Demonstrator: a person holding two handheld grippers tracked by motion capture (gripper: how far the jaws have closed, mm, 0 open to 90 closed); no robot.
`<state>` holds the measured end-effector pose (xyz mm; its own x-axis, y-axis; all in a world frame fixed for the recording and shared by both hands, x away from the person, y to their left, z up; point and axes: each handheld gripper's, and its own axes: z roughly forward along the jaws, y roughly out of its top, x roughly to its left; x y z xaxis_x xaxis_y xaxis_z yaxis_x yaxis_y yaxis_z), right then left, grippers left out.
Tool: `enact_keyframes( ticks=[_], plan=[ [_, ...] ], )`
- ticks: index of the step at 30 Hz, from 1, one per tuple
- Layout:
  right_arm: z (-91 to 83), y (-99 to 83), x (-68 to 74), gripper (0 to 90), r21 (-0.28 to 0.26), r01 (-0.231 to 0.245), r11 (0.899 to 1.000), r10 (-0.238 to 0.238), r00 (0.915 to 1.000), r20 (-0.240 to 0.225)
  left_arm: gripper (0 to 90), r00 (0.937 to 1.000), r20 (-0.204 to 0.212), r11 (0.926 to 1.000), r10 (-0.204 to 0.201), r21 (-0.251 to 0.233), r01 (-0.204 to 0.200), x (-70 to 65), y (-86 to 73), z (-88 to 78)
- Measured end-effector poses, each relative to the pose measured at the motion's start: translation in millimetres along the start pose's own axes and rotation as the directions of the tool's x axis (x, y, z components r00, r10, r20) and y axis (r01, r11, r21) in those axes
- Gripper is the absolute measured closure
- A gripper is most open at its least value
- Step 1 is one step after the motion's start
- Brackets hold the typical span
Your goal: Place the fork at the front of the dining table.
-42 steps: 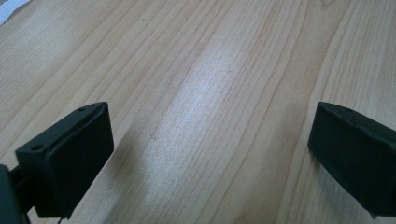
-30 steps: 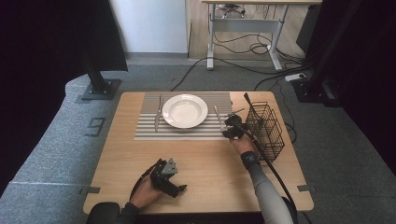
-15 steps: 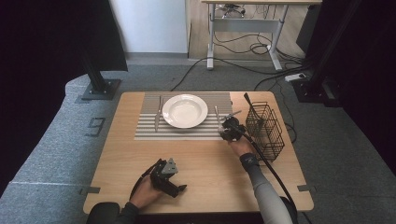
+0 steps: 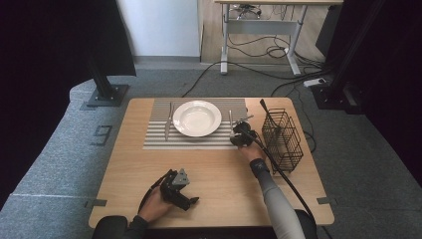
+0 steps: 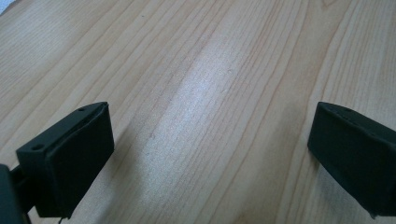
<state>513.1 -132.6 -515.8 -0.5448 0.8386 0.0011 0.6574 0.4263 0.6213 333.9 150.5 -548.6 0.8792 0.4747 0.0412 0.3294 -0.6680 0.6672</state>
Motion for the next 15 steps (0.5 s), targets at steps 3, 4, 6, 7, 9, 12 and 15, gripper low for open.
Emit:
enact_keyframes(
  ticks=[3,4,6,7,9,12,15],
  plan=[
    [4.4,4.9,-3.6,70.0,-0.003,-0.003,1.0,0.003,1.0,-0.001,0.1,1.0,0.001,1.0,-0.002,0.001,0.002,0.2,0.0,0.0],
    [5.5,6.4,-5.0,70.0,-0.002,-0.007,1.0,0.007,1.0,0.001,0.1,1.0,0.002,1.0,-0.002,0.001,0.002,0.2,0.0,0.1],
    [7.8,8.8,-7.6,69.3,0.0,-0.018,1.0,0.018,0.9998,0.002,0.1,1.0,0.001,1.0,-0.002,0.001,0.002,0.2,0.0,0.0],
    [9.1,9.4,-8.6,68.6,-0.001,-0.022,1.0,0.022,0.9998,0.0,0.1,1.0,0.001,1.0,-0.002,0.001,0.002,0.2,0.0,0.0],
    [11.1,9.7,-9.3,66.1,0.003,-0.019,1.0,0.019,0.9998,-0.001,0.0,1.0,0.0,1.0,-0.003,0.001,0.003,0.3,-0.1,0.0],
    [8.8,9.4,-8.7,49.8,-0.011,-0.002,1.0,0.002,0.9996,0.027,0.0,1.0,0.002,1.0,-0.008,0.005,0.008,1.0,-0.2,0.0],
    [2.0,10.0,-6.7,30.2,-0.041,0.002,0.999,-0.002,1.0,-0.006,0.0,0.9998,0.007,0.9998,-0.019,0.011,0.019,2.0,-0.3,0.0]
  ],
)
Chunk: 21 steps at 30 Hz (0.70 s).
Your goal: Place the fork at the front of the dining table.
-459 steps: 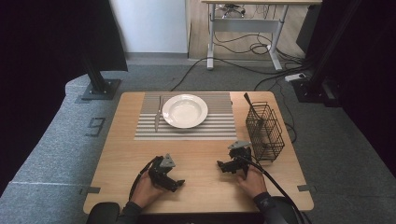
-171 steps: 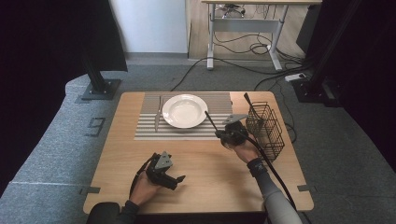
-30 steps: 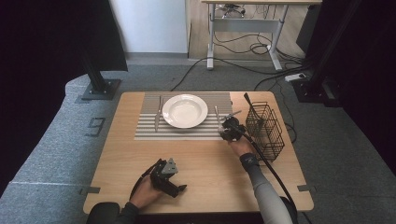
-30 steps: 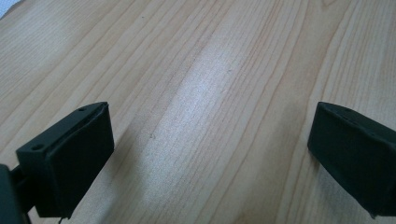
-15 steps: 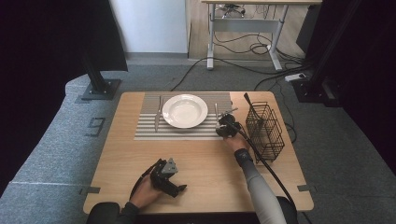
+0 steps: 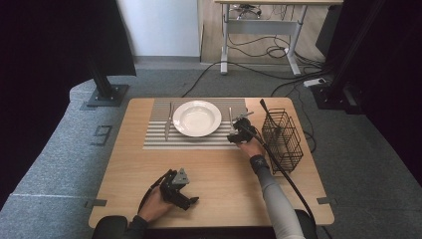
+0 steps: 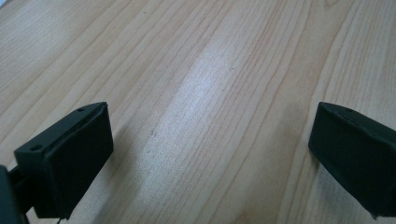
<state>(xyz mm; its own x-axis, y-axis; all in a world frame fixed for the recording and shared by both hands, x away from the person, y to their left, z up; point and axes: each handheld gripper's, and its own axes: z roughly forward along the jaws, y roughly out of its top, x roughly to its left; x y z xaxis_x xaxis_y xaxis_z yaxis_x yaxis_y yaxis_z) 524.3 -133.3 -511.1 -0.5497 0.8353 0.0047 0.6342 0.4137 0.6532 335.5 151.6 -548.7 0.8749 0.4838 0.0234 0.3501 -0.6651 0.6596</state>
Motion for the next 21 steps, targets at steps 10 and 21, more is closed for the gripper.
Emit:
enact_keyframes(
  ticks=[10,21],
  plan=[
    [-46.5,-6.7,27.8,2.8,-0.115,0.095,0.989,-0.096,0.9954,-0.006,0.0,0.9996,0.008,0.9996,-0.028,0.008,0.028,1.4,-0.6,-0.1],
    [-86.5,-41.9,53.2,0.0,-0.152,0.124,0.981,-0.133,0.9897,-0.053,0.0,0.9996,0.007,0.9995,-0.028,0.013,0.028,0.7,-2.5,-2.0]
  ],
)
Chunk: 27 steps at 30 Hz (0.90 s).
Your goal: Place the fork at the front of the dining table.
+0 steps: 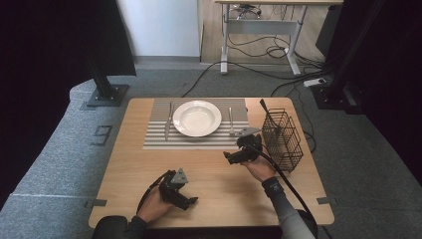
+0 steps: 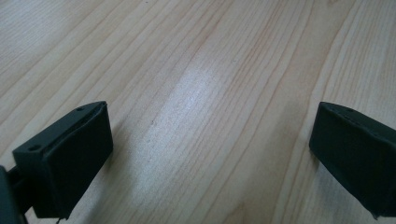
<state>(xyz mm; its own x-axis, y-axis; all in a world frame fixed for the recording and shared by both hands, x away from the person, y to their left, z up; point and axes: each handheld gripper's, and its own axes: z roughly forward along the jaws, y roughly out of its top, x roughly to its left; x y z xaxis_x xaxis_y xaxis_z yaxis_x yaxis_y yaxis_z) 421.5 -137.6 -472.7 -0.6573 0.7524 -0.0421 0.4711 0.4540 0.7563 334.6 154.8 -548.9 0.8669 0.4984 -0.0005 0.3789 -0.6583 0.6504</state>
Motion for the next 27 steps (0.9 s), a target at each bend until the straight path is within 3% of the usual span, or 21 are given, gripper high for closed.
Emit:
enact_keyframes(
  ticks=[5,12,27],
  plan=[
    [-13.4,-21.5,9.3,0.0,-0.023,-0.011,1.0,0.01,0.9997,-0.024,0.0,1.0,-0.002,1.0,-0.005,-0.002,0.005,-0.4,-1.1,-0.8],
    [-17.0,-57.2,12.5,0.0,-0.019,-0.023,1.0,0.023,0.9997,-0.01,0.0,1.0,-0.003,0.9999,-0.009,-0.006,0.009,-0.4,-1.1,-0.6],
    [5.4,-100.4,11.6,0.0,0.072,-0.036,0.997,0.04,0.9979,-0.051,0.0,1.0,-0.003,0.9999,-0.009,-0.006,0.009,-0.5,-1.1,-0.6]
  ],
)
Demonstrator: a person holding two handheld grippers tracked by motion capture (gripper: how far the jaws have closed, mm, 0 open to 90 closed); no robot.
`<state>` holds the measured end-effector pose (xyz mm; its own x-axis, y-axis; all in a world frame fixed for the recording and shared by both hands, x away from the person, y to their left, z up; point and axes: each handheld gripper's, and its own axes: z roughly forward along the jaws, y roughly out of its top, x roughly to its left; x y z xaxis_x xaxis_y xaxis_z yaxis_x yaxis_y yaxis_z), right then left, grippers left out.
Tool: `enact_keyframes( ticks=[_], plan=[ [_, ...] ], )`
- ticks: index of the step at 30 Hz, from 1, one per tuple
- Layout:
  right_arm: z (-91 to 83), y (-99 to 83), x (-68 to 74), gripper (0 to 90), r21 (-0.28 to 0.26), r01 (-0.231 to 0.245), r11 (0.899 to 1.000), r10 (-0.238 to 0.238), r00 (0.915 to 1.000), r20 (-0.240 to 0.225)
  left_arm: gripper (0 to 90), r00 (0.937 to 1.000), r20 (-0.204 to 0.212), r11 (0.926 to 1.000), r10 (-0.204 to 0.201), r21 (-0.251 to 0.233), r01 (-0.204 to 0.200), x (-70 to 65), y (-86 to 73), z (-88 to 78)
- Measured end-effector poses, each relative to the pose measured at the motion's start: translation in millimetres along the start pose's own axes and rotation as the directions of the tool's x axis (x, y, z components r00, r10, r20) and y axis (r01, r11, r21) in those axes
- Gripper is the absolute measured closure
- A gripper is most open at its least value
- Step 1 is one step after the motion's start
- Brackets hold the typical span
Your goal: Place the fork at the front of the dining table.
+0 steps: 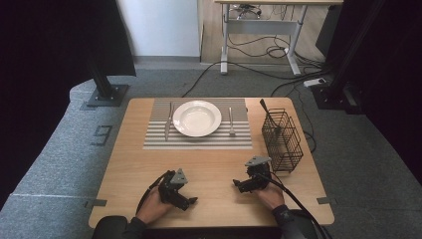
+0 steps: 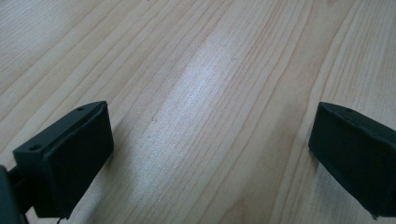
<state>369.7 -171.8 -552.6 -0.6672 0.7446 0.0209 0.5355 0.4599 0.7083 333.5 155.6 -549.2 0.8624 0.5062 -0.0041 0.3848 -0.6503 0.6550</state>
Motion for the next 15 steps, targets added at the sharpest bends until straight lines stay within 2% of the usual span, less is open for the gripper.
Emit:
enact_keyframes(
  ticks=[2,15],
  plan=[
    [2.8,-2.4,1.5,0.0,-0.006,0.016,1.0,-0.016,0.9998,0.009,0.0,1.0,0.0,1.0,0.0,0.0,0.0,0.0,0.0,0.0],
    [3.1,-2.4,2.2,0.0,-0.009,0.017,1.0,-0.017,0.9998,0.006,0.0,1.0,0.0,1.0,0.0,0.001,0.0,-0.1,0.1,0.1]
  ],
)
